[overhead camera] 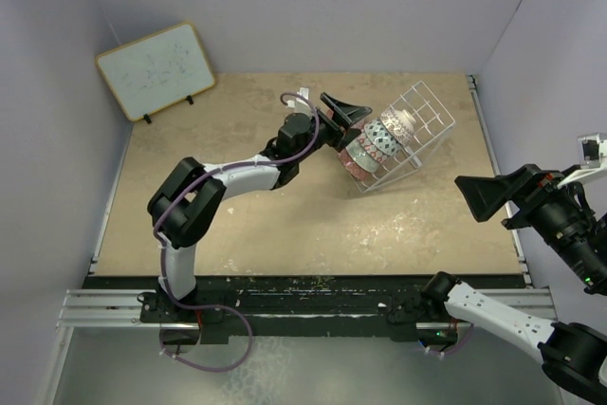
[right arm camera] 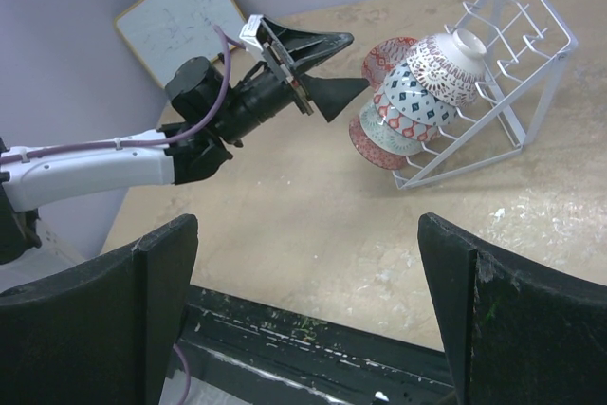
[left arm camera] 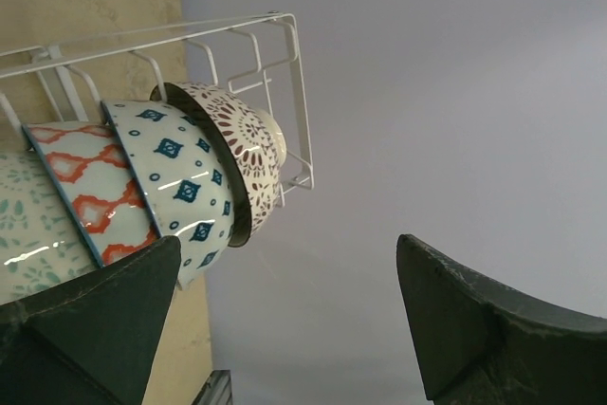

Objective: Load the bowls into the dish rack

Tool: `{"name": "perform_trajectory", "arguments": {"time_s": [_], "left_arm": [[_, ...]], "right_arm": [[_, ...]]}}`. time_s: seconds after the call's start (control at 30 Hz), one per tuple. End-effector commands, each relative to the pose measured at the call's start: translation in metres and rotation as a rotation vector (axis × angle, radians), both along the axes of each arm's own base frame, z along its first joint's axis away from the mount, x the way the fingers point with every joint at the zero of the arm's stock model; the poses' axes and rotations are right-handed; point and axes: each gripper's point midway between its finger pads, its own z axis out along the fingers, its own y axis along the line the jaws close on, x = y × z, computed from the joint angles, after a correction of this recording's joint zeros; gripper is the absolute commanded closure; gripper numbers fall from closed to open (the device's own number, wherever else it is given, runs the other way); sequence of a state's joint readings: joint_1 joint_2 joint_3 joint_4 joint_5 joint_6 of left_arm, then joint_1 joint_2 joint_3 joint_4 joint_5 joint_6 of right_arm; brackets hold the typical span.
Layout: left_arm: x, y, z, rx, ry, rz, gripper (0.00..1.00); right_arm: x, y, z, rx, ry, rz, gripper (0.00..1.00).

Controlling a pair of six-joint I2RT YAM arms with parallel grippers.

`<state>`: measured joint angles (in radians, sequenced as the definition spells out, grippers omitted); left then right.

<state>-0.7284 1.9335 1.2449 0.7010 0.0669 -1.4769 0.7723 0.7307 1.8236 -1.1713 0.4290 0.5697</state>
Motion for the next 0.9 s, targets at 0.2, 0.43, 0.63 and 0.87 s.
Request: {"name": "perform_trajectory", "arguments": {"time_s": [0.2,0.43,0.63,0.87], "left_arm": [[0.008,-0.003,-0.012,0.017,-0.012,0.001,0.02],[0.011,-0.009,-0.014,0.026,-0.009,-0.014,0.02],[0.013,-0.014,-0.016,0.033,-0.006,-0.024,0.02],[0.014,-0.020,-0.020,0.035,0.002,-0.034,0.01]], "right_arm": [[0.003,-0.002,0.005,0.024,-0.015,-0.024,0.00],[0.003,-0.002,0.006,0.026,-0.017,-0.026,0.00],[0.003,-0.003,0.005,0.026,-0.016,-0.027,0.00],[0.002,-0.004,0.005,0.027,-0.018,-0.028,0.00]]}}
